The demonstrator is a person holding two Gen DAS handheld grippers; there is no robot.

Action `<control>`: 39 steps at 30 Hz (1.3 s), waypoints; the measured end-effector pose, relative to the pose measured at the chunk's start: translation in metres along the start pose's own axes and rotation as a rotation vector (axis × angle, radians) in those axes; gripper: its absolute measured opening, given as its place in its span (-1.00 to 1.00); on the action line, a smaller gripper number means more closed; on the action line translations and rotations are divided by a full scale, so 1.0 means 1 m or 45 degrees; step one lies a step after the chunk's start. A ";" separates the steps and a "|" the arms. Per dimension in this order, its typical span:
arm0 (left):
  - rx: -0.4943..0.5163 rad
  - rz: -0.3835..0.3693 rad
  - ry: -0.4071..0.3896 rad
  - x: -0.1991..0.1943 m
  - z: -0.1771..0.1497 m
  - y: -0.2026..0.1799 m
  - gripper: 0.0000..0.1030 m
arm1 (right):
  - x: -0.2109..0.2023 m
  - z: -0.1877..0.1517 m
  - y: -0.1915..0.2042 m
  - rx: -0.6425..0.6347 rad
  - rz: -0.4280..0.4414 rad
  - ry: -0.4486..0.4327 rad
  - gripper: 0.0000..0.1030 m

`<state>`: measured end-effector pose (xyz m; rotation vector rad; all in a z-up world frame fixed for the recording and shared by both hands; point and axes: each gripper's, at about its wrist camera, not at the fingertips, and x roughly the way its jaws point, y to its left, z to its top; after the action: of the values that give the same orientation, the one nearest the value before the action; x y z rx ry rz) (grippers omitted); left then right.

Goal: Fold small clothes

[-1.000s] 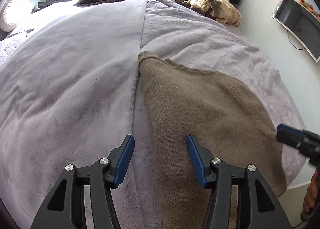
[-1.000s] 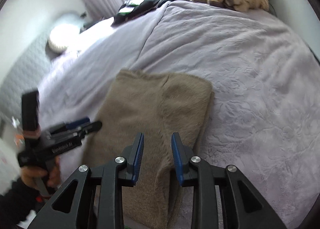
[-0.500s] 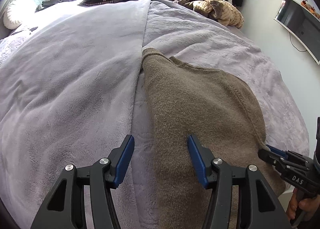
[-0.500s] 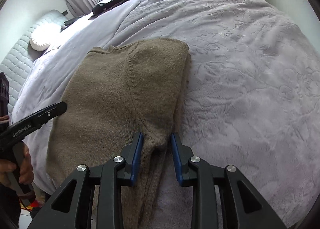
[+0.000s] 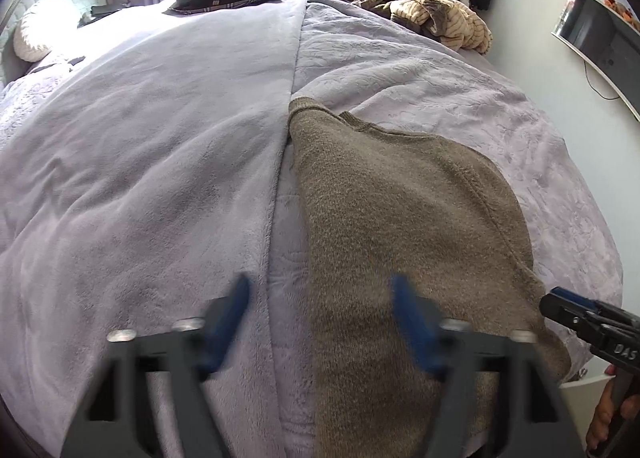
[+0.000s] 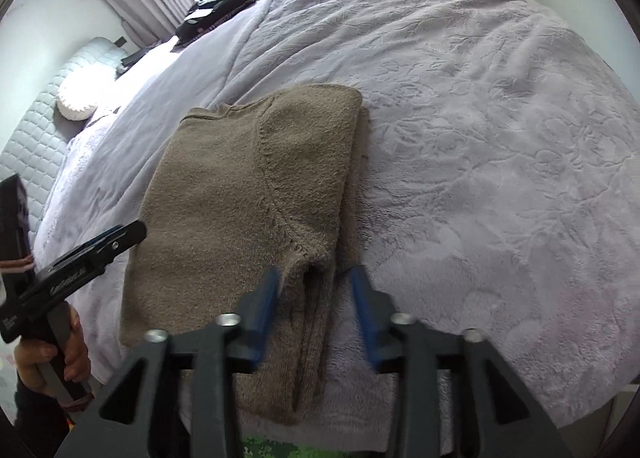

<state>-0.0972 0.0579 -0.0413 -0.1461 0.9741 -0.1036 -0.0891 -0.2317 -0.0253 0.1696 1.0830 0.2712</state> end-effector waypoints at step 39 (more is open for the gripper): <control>0.043 0.161 -0.031 -0.015 -0.010 -0.024 0.70 | -0.003 0.015 0.046 -0.062 -0.382 -0.063 0.84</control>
<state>-0.1150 0.0363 -0.0306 -0.0540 0.9540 -0.0020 -0.0829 -0.1885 -0.0036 -0.0304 1.0365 0.0235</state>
